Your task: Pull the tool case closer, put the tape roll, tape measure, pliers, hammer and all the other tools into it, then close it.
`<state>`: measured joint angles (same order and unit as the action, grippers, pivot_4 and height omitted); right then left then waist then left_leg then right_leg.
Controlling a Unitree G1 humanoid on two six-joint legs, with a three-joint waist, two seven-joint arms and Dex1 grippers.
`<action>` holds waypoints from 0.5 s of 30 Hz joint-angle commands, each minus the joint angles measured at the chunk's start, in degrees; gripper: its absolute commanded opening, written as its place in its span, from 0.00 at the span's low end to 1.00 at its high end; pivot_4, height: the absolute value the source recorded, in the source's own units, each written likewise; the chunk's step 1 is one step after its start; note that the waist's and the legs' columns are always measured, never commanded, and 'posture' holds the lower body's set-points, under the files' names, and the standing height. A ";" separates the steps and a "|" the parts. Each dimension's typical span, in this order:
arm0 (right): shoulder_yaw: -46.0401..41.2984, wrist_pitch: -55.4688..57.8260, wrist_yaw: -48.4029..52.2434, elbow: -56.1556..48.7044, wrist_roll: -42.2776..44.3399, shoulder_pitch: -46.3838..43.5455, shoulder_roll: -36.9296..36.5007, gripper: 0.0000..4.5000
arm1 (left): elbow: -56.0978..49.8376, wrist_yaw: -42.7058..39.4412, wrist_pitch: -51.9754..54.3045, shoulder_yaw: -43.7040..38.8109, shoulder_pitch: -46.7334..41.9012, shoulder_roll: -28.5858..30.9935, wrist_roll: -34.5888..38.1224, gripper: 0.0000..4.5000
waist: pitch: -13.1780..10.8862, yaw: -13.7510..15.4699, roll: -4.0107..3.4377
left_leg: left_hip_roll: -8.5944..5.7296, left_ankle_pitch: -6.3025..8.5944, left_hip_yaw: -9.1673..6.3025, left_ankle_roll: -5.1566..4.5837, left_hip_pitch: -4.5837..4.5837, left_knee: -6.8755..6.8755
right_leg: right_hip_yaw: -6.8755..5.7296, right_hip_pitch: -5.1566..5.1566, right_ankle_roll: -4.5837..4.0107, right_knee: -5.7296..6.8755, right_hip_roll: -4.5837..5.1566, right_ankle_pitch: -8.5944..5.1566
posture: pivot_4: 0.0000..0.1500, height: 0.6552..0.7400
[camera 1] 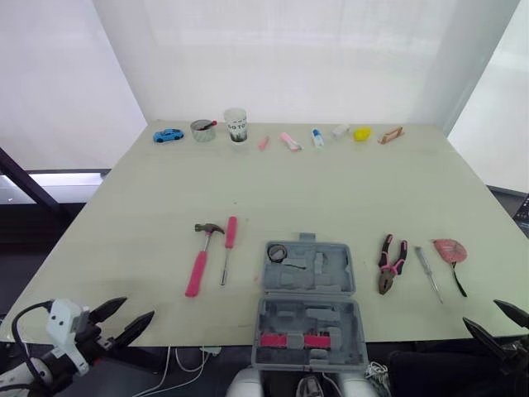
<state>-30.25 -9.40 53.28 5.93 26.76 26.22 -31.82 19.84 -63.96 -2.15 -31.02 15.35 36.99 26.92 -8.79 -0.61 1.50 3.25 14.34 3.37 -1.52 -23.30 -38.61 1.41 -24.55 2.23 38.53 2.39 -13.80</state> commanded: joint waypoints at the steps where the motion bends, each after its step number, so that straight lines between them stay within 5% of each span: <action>1: -0.22 1.14 -2.18 -3.77 0.47 -1.27 -0.04 1.00 | -4.00 -0.32 0.45 0.06 -2.20 1.20 1.90 1.00 | 0.01 0.08 0.04 | 0.00 0.00 0.17 0.00 0.20 0.17 | -0.34 0.04 0.00 0.00 0.36 0.01 | 1.00 1.00; 15: 3.60 11.35 -12.56 -8.70 -0.69 -11.09 0.54 1.00 | -18.96 -4.73 7.68 10.56 -13.22 4.67 3.77 1.00 | 0.01 -0.04 0.05 | -0.04 0.00 0.62 0.00 0.44 0.33 | -0.41 0.22 -0.17 -0.11 0.42 0.12 | 1.00 1.00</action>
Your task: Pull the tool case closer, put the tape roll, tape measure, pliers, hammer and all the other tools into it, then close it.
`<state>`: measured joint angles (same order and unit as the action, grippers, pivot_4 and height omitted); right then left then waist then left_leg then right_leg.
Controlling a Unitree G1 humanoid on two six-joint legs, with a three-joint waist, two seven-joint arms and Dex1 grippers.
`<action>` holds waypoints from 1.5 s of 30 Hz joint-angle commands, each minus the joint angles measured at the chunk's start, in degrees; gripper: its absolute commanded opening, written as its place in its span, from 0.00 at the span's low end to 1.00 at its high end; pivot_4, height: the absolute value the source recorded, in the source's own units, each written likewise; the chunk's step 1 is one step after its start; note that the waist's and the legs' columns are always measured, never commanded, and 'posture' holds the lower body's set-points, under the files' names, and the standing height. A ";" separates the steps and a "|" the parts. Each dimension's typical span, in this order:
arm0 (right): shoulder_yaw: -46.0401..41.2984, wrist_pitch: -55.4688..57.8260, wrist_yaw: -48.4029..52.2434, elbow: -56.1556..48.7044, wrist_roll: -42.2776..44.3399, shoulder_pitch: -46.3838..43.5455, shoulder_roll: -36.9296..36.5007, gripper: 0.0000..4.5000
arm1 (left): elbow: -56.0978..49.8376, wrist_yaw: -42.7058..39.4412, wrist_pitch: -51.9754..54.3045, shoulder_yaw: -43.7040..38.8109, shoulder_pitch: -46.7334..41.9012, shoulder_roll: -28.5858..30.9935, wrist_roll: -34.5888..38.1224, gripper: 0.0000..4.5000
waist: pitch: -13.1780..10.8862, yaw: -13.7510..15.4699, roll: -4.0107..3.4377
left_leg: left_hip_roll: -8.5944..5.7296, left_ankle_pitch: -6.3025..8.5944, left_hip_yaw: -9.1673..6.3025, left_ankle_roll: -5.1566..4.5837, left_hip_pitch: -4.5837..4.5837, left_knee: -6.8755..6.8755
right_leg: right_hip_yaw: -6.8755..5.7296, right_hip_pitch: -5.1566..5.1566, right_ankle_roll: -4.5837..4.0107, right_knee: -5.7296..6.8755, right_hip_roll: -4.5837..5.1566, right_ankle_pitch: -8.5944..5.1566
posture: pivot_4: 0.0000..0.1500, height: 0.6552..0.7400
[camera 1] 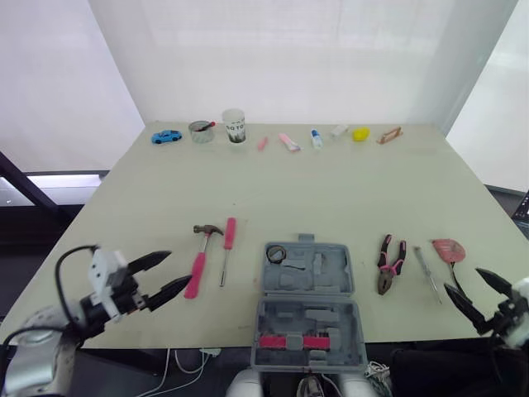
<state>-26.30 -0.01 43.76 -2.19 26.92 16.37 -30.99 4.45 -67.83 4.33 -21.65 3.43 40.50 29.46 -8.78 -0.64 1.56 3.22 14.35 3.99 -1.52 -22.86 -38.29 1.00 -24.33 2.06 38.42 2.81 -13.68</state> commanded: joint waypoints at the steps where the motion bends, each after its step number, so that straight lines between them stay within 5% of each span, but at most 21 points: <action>1: 0.07 3.03 -4.47 0.41 -1.75 -2.47 -0.49 1.00 | -4.53 -1.19 1.63 2.35 -2.68 1.37 1.10 1.00 | 0.00 0.00 -0.01 | -0.03 0.00 0.01 0.00 0.01 0.02 | 0.01 0.00 -0.01 -0.01 -0.02 0.00 | 1.00 1.00; 18: 5.16 17.17 -15.51 18.05 -8.15 -20.66 -1.57 1.00 | -18.15 -9.88 17.32 15.26 -21.90 5.95 9.12 1.00 | -0.06 -0.18 -0.01 | -0.14 0.00 -0.03 -0.01 -0.04 0.11 | 0.11 0.06 0.01 -0.18 -0.24 0.03 | 1.00 1.00; 32: 7.04 10.74 -11.66 34.52 -12.41 -27.92 -4.67 1.00 | -22.41 -9.76 22.62 19.03 -28.61 4.86 12.04 1.00 | -0.07 -0.41 0.00 | -0.12 0.00 -0.27 -0.01 0.00 0.11 | 0.42 0.31 0.30 -0.47 -0.57 0.19 | 1.00 1.00; 38: 8.44 7.72 -9.24 37.79 -13.59 -29.18 -5.30 0.42 | -22.23 -9.40 23.15 18.65 -29.18 4.79 12.71 1.00 | -0.07 -0.38 0.00 | -0.09 -0.01 -0.37 -0.01 0.00 0.10 | 0.53 0.35 0.30 -0.49 -0.71 0.19 | 1.00 1.00; 41: 8.61 7.34 -8.93 37.62 -13.64 -28.81 -5.07 0.23 | -22.60 -9.19 23.29 18.32 -28.86 4.90 13.00 1.00 | -0.07 -0.34 0.00 | -0.09 -0.01 -0.40 -0.01 0.00 0.10 | 0.56 0.40 0.30 -0.51 -0.74 0.19 | 1.00 1.00; 42: 8.61 7.35 -8.92 37.46 -13.59 -28.70 -5.01 0.09 | -22.70 -9.18 23.25 18.31 -28.71 4.94 12.98 1.00 | -0.07 -0.34 0.00 | -0.08 -0.01 -0.42 -0.01 0.00 0.10 | 0.55 0.41 0.30 -0.52 -0.74 0.19 | 1.00 1.00; 45: 8.70 7.60 -8.88 36.84 -13.31 -28.32 -4.80 0.01 | -22.83 -9.17 23.06 18.43 -28.29 5.01 12.89 1.00 | -0.07 -0.30 0.00 | -0.08 -0.01 -0.43 -0.01 0.00 0.09 | 0.54 0.43 0.30 -0.52 -0.74 0.18 | 1.00 1.00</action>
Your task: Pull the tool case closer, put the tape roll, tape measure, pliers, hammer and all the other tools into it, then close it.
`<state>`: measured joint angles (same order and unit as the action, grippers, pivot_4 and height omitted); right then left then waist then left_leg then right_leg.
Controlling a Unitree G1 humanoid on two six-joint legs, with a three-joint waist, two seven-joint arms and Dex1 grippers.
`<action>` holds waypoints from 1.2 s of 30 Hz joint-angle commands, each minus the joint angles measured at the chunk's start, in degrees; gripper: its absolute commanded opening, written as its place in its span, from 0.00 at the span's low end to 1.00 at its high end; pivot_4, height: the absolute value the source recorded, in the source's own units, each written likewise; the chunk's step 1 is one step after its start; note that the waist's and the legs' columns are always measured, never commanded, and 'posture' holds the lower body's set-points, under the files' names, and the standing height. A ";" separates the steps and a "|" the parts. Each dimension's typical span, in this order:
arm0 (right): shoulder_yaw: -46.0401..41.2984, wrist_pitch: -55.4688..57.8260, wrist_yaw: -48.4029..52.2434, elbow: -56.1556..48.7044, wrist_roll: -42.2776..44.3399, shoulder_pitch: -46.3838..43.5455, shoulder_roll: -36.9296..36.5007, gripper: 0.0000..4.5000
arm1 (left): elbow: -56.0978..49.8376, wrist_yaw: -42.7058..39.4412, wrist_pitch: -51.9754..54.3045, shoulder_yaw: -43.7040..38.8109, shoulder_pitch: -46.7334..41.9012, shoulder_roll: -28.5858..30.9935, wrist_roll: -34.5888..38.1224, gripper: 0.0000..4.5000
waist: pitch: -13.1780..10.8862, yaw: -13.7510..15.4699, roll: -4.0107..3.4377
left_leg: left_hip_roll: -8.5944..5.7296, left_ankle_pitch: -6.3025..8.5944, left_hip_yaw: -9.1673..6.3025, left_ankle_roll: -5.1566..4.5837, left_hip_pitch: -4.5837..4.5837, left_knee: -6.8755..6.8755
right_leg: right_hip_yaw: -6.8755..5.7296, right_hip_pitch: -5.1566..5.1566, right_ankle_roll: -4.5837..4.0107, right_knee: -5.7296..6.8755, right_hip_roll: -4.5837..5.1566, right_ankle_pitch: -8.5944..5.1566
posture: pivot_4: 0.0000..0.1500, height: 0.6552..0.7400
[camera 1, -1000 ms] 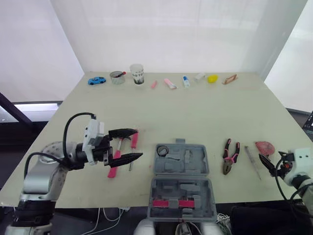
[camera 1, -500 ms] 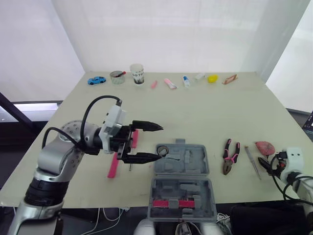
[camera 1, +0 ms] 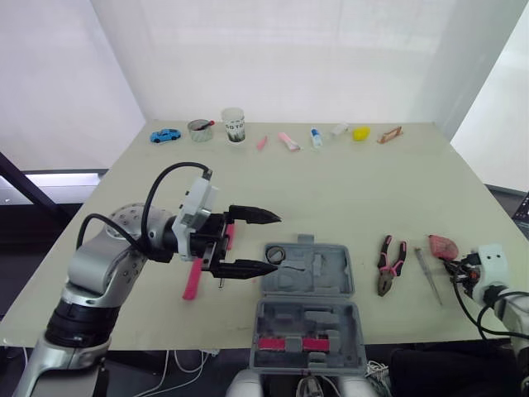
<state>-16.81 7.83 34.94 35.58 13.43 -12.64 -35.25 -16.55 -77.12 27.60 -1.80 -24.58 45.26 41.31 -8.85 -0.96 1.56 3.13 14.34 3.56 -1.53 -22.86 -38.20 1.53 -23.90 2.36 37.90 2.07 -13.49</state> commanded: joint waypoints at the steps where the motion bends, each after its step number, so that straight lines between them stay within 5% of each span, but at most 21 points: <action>1: -0.77 -0.04 -0.10 -1.28 0.33 0.89 -0.40 0.01 | -1.86 0.06 -0.25 -1.43 -0.12 0.31 1.04 1.00 | 0.00 0.01 0.00 | 0.00 0.00 0.00 0.00 0.00 0.00 | 0.00 0.00 0.00 0.00 0.00 0.00 | 1.00 1.00; 10: -1.06 2.23 -0.42 -6.52 1.98 3.78 0.17 0.01 | -1.20 -0.41 -0.78 -0.64 -0.65 -0.26 0.61 1.00 | 0.00 0.03 -0.01 | 0.02 0.00 -0.04 0.00 0.00 0.00 | -0.02 0.00 -0.01 0.00 -0.03 -0.01 | 1.00 1.00; 36: -2.08 19.24 6.99 -42.17 7.15 31.39 -4.90 0.01 | -3.58 -4.98 -0.55 1.98 -2.04 -0.58 1.60 1.00 | -0.03 0.31 -0.03 | 0.04 0.00 -0.07 0.00 0.00 0.00 | -0.08 0.04 0.01 -0.05 -0.03 -0.27 | 1.00 1.00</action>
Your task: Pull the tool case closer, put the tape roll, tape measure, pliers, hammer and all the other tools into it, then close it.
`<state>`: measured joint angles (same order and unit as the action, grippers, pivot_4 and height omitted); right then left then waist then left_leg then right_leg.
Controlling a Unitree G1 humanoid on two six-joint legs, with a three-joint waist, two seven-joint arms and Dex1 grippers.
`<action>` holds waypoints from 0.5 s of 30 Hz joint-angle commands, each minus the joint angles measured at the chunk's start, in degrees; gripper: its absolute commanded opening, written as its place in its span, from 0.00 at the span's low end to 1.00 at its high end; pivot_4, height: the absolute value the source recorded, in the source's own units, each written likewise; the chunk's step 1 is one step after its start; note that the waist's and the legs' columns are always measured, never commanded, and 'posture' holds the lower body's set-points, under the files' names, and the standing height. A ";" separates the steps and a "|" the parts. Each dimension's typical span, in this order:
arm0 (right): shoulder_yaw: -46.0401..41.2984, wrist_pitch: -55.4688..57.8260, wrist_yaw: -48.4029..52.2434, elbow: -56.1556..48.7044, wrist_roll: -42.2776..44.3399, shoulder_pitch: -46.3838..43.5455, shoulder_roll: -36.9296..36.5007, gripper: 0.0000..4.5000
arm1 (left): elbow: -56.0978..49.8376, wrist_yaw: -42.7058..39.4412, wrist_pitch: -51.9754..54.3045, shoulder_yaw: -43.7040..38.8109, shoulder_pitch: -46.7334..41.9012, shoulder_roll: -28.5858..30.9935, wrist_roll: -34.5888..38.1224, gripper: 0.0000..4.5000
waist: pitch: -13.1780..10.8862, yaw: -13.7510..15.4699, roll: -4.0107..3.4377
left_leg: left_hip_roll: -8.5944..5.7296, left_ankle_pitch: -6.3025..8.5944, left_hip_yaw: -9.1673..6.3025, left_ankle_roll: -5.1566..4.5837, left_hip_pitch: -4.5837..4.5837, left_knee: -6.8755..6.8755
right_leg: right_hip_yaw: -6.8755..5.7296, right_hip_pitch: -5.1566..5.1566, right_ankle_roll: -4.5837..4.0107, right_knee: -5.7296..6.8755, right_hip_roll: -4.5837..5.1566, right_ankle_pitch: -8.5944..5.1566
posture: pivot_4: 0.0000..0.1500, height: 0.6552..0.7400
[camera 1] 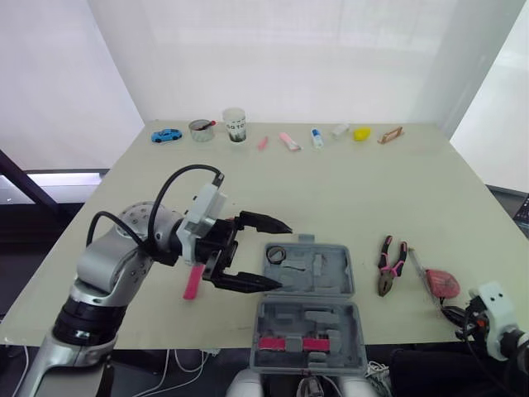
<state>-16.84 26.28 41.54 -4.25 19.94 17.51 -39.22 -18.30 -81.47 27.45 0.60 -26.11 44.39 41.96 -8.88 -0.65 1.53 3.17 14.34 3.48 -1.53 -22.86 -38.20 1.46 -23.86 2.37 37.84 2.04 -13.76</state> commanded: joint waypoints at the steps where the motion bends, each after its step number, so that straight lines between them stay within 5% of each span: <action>1: -1.92 0.83 0.72 -2.77 0.56 1.79 -1.18 0.01 | -1.89 -0.78 -0.45 -0.42 -0.44 0.35 0.91 1.00 | 0.00 0.00 0.00 | 0.00 0.00 0.00 0.00 0.00 0.00 | 0.00 0.00 0.00 0.00 0.00 0.00 | 1.00 1.00; 9: -3.06 1.23 3.47 -4.37 2.59 2.35 -2.60 0.01 | -1.55 -2.03 -1.42 -1.16 0.66 1.29 0.29 1.00 | -0.01 -0.03 0.00 | 0.00 0.00 -0.01 0.00 0.00 0.00 | 0.00 0.00 0.01 0.00 0.00 -0.01 | 1.00 1.00; 15: -5.04 1.84 9.08 -7.22 5.27 5.40 -5.68 0.61 | -2.11 -1.65 -1.69 -1.90 1.84 1.67 0.51 1.00 | -0.05 0.06 0.04 | 0.01 0.00 -0.03 0.00 -0.01 0.00 | -0.04 0.00 0.01 -0.03 0.00 -0.01 | 1.00 1.00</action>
<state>-19.60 28.37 49.12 -9.78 24.02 22.45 -44.05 -18.36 -83.20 26.73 0.44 -24.33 45.52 41.84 -8.93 -0.59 1.57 3.18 14.34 3.46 -1.53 -22.88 -38.20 1.43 -23.85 2.38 37.81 2.05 -13.77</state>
